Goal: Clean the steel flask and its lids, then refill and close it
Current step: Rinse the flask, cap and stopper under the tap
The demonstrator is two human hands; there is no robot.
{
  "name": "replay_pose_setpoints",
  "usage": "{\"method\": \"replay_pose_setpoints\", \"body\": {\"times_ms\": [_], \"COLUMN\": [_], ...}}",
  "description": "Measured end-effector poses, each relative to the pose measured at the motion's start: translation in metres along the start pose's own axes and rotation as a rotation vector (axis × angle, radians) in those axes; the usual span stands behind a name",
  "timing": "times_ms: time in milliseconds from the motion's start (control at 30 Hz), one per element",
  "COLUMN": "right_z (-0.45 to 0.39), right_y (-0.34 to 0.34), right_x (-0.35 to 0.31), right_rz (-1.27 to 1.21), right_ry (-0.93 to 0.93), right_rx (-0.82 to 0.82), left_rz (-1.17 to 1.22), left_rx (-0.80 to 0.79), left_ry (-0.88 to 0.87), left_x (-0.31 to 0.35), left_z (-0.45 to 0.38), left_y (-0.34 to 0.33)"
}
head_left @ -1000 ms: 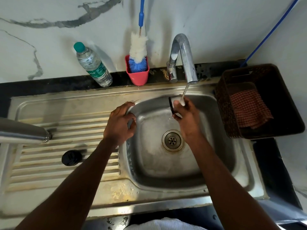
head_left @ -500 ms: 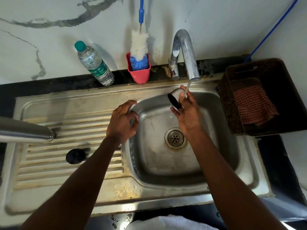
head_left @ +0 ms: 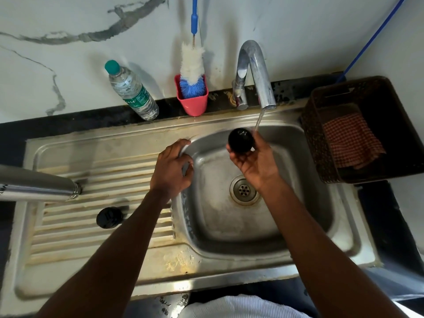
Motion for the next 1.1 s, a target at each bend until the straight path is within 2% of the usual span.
{"method": "replay_pose_setpoints", "body": {"times_ms": [67, 133, 200, 333, 467, 600, 633, 733, 767, 833, 867, 933, 1033, 1100], "right_z": [0.005, 0.001, -0.003, 0.008, -0.003, 0.001, 0.003, 0.013, 0.018, 0.025, 0.026, 0.022, 0.004, 0.001], "right_y": [0.01, 0.017, 0.008, 0.003, 0.007, -0.003, -0.001, -0.022, -0.034, -0.045, -0.043, -0.033, -0.023, -0.026], "right_x": [-0.003, -0.005, -0.002, 0.019, 0.004, -0.009, -0.022, -0.06, -0.063, -0.066, -0.068, -0.07, -0.047, -0.025], "right_rz": [-0.014, -0.168, -0.275, -0.269, -0.319, 0.112, 0.286, 1.053, 1.227, 1.36, 1.324, 0.971, 0.23, -0.054], "right_ry": [-0.009, 0.008, 0.017, -0.067, 0.018, 0.104, 0.191, 0.502, 0.58, 0.657, 0.673, 0.618, 0.345, 0.155], "right_rx": [0.048, 0.099, 0.067, 0.012, 0.053, -0.02, -0.011, -0.02, -0.067, -0.093, -0.076, -0.064, -0.109, -0.139], "left_rz": [-0.01, -0.013, -0.02, -0.027, -0.025, -0.022, -0.03, -0.028, -0.028, -0.028, -0.027, -0.027, -0.034, -0.038], "left_rx": [0.001, -0.011, -0.015, -0.01, -0.016, -0.015, -0.016, -0.01, -0.006, -0.003, 0.002, 0.012, 0.026, 0.036], "left_ry": [0.006, 0.023, 0.027, 0.02, 0.034, 0.027, 0.033, 0.036, 0.027, 0.021, 0.019, 0.011, 0.0, -0.001], "left_x": [0.0, 0.0, 0.0, 0.0, -0.001, 0.0, 0.0, 0.0, 0.0, 0.0, 0.0, 0.0, 0.001, 0.001], "left_z": [0.0, 0.0, 0.0, 0.0, 0.0, 0.0, 0.0, 0.0, 0.0, -0.001, -0.001, -0.001, -0.001, -0.001], "left_y": [0.0, 0.0, -0.001, 0.0, -0.001, 0.0, 0.0, 0.001, 0.001, 0.001, 0.001, 0.0, 0.001, 0.001]}}
Point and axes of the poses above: each hand's wrist, its own z-axis away from the middle knuckle, its own y-axis out of the back of the hand, x = y × z, the point moved 9 cm from there along -z, towards the middle knuckle, and after that the axes turned 14 degrees about -x, right-handed, at the moved point
